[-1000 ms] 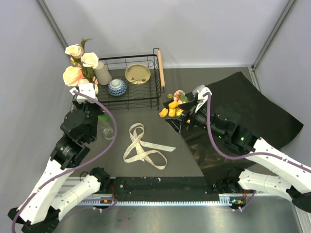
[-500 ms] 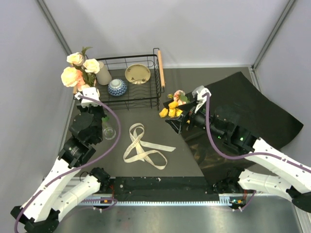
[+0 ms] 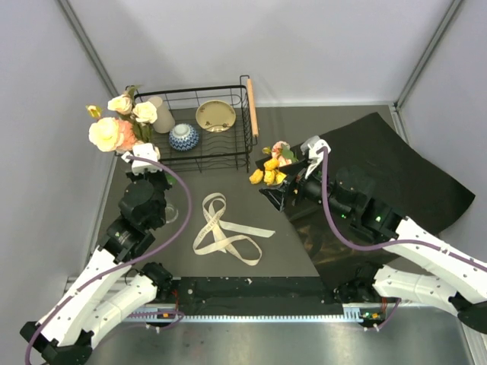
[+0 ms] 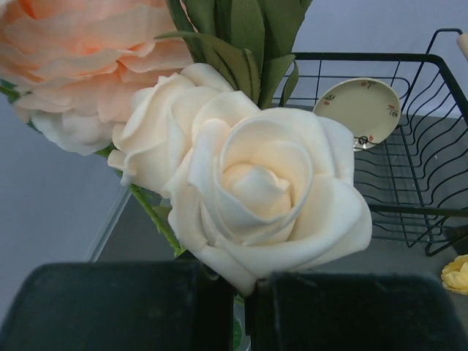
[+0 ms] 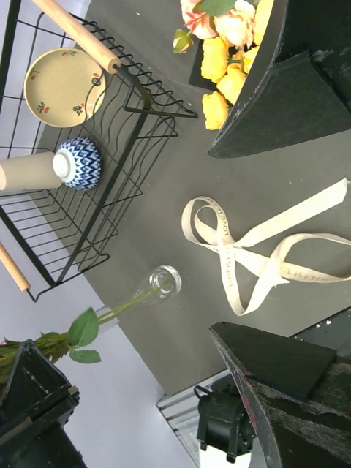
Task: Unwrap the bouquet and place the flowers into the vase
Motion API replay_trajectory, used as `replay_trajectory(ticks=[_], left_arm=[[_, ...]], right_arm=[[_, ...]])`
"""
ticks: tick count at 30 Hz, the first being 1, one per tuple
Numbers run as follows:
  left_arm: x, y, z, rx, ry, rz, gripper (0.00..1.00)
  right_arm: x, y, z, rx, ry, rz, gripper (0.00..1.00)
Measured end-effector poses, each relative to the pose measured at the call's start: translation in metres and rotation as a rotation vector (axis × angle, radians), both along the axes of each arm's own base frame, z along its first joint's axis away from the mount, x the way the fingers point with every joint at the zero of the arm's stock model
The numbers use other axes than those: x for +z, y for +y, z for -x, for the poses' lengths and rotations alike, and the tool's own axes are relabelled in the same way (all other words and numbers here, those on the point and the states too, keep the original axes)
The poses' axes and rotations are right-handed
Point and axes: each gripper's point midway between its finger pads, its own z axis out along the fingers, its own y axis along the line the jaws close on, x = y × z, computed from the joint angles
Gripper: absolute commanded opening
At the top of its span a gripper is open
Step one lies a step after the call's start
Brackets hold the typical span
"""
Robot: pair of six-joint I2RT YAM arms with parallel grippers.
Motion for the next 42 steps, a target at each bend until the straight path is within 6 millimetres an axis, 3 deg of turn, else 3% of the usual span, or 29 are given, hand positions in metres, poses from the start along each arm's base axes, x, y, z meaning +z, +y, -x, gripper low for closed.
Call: replay_trajectory(ticks=[10,27,34,42], left_arm=[[-0.026,0.002,-0.002,0.037,0.031,0.036,0.0],[-0.028,0.011,0.006,0.092,-0.01,0.129,0.0],[-0.029,0.012,0.005,0.099,-0.007,0.13,0.12],[-0.034,0.012,0.006,0.104,0.012,0.13,0.45]], right_arm=[[-0.004,-0.002,0.001,-0.001,0.004,0.005,0.95],[-0.005,-0.002,0.002,-0.001,0.004,0.005,0.95],[-0.005,-0.002,0.002,-0.001,0.004,0.005,0.95],[-0.007,-0.002,0.002,-0.001,0.007,0.009,0.95]])
